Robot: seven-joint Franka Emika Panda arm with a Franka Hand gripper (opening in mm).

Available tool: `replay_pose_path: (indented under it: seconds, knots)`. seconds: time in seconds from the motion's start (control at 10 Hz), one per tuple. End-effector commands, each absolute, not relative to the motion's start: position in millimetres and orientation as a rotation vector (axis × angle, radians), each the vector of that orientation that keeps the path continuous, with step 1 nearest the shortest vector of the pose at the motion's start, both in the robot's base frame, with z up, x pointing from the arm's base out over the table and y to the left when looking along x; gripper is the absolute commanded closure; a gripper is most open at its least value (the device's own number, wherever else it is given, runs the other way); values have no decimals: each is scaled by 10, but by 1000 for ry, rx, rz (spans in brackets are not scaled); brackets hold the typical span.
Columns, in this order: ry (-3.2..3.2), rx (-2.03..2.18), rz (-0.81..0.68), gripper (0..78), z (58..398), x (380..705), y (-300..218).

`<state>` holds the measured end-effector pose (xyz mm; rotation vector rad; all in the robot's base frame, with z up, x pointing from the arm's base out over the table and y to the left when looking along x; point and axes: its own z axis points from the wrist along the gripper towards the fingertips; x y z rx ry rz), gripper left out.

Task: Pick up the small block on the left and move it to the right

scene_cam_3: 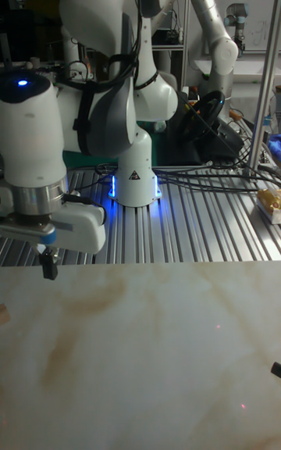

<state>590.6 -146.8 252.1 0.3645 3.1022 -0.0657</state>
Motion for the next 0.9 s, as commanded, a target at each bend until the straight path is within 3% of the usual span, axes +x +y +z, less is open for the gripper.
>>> replay_pose_path:
  seconds: [0.1, 0.6, 0.9]
  knots:
    - [3095, 286, -78, 776, 2494, 5885, -1587]
    - [3112, 176, -78, 776, 2507, 5932, -2030]
    - [3095, 193, -57, 776, 2333, 5823, -2283]
